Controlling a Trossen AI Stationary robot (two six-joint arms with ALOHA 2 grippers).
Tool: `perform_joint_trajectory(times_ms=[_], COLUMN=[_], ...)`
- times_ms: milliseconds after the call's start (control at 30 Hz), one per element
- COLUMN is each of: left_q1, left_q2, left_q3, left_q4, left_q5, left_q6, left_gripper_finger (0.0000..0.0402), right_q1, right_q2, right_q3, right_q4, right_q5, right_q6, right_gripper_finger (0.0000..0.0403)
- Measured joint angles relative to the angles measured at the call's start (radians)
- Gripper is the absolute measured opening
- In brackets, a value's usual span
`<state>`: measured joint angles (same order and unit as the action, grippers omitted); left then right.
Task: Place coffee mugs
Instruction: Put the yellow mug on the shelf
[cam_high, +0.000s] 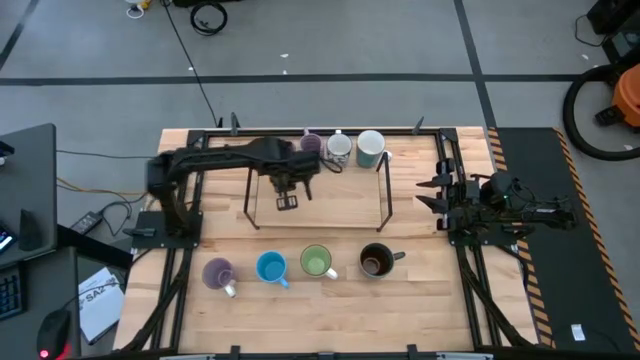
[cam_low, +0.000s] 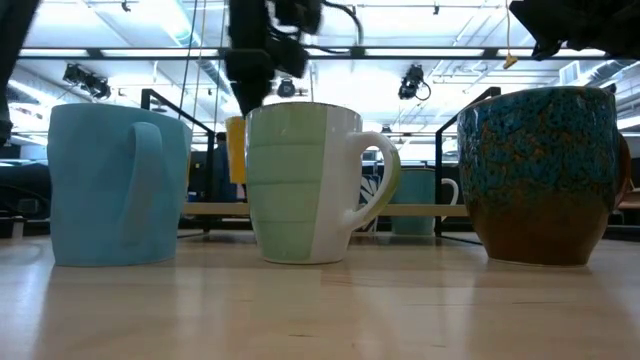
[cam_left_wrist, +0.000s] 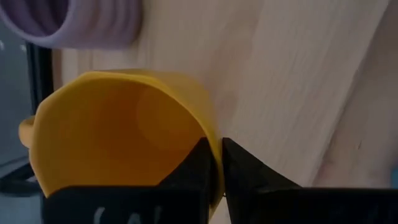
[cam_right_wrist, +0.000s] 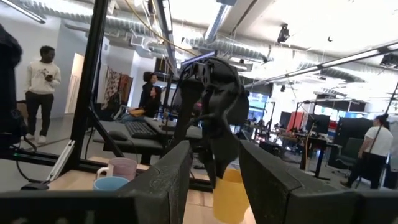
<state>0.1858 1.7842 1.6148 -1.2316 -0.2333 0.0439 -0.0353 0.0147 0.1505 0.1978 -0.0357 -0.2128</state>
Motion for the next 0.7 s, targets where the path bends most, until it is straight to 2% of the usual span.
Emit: perform_joint_trajectory(times_ms=[167, 267, 500, 700], left_q1=[-0.024, -0.021, -0.027, -0.023], left_q2=[-0.197, -0.254, -0.258, -0.246], left_q3=[-0.209, -0.277, -0.300, -0.314], left_q4=[0.149, 0.152, 0.160, 0.190], left_q5=[0.038, 0.075, 0.073, 0.055], left_q6=[0.158, 0.215, 0.392, 0.337], left_gripper_finger=[0.0026, 0.0026, 0.0026, 0.0026], right_q1=[0.000, 0.000, 0.000, 0.000], right_q2=[0.000, 0.000, 0.000, 0.000], right_q3=[0.000, 0.000, 0.000, 0.000], right_q4=[0.018, 0.020, 0.026, 0.020], right_q5=[-0.010, -0.009, -0.003, -0.007], right_q6=[-0.003, -0.006, -0.007, -0.008], right_gripper_finger=[0.0144, 0.0144, 0.0144, 0.0144])
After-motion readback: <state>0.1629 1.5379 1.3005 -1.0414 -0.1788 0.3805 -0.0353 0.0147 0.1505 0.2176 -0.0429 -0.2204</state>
